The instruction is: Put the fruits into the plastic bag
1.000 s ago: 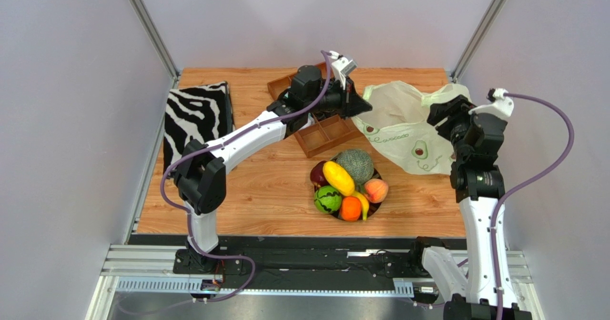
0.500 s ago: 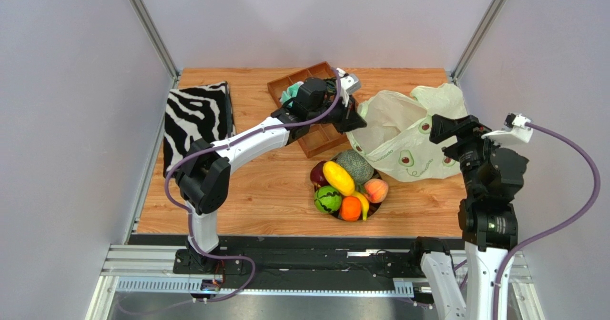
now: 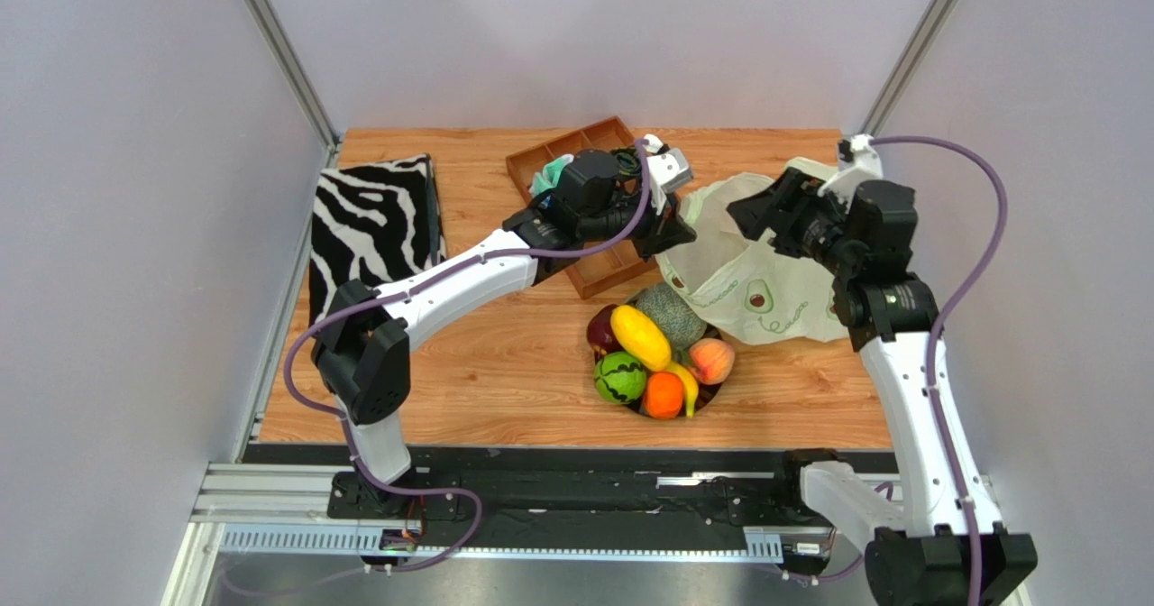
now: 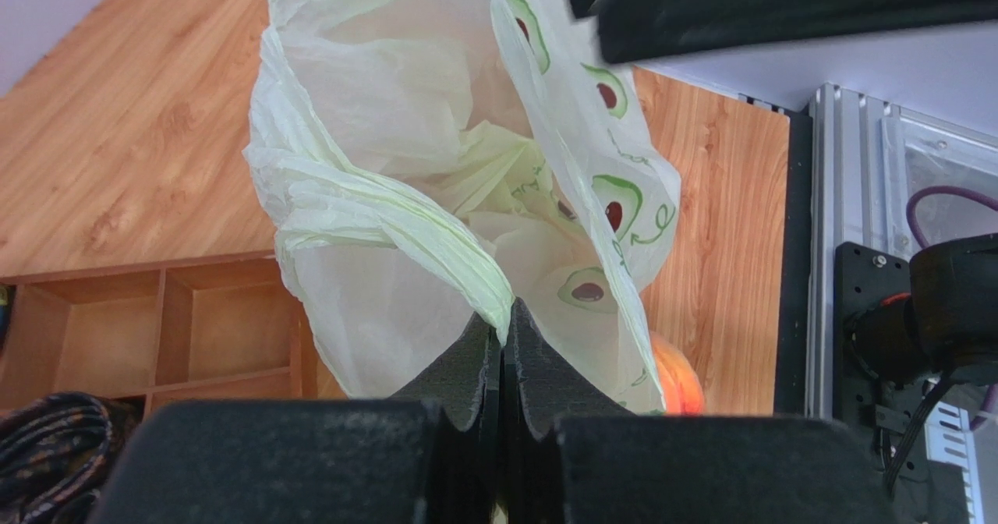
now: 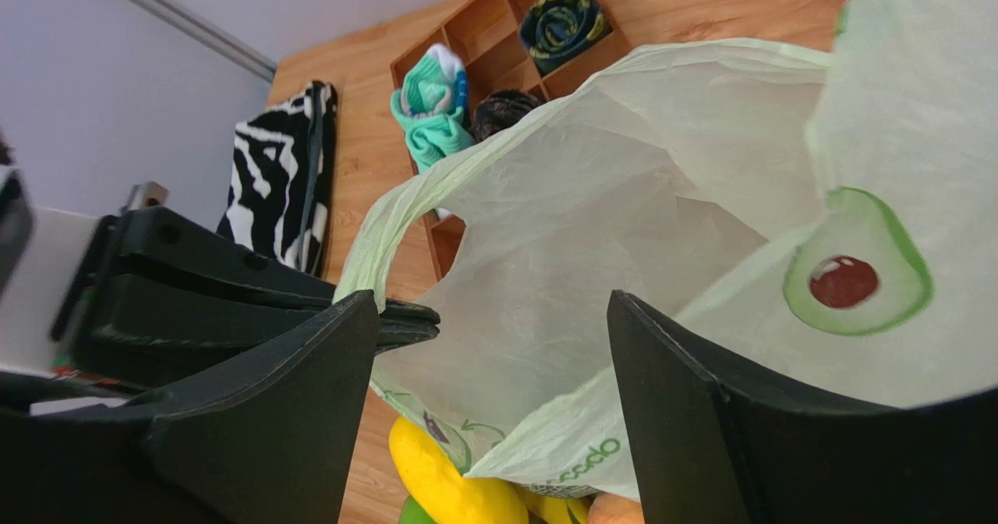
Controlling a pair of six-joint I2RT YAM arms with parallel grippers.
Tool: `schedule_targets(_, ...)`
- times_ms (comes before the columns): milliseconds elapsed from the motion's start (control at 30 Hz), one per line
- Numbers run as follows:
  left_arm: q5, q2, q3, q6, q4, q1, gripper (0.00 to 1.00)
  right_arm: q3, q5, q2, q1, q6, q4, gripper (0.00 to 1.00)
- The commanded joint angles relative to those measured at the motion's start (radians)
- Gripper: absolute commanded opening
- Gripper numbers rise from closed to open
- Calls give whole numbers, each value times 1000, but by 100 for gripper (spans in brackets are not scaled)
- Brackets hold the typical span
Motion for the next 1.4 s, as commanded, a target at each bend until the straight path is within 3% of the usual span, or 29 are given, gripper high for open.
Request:
schedule_targets(0,-13,-51,1,49,-5,-11,0,81,46,73,68,-47,44,75)
schedule_targets(267,-52,-74,-9,81,-13,-17,0,71,136,277,79,-62,13,75)
schedule_targets(400,-96,-90,-15,86,-15,-17,0,-18,210,266,79,-73,38,74)
schedule_targets(633,-275,-138,-48,106,-44,-17,0,-79,520,237,39,-119,-57,77)
schedule_targets(900,-372,-233,-165,75,8,-17,0,-167,568,231,-79,-110,-56,81)
schedule_targets(1000,-377,-247,-176,69,-15,-17,0,-178,535,199,-82,-101,-56,82)
schedule_targets(1367,-337,-255,-177,34,-102,-17,0,-170,94,-107,-79,-40,47,83)
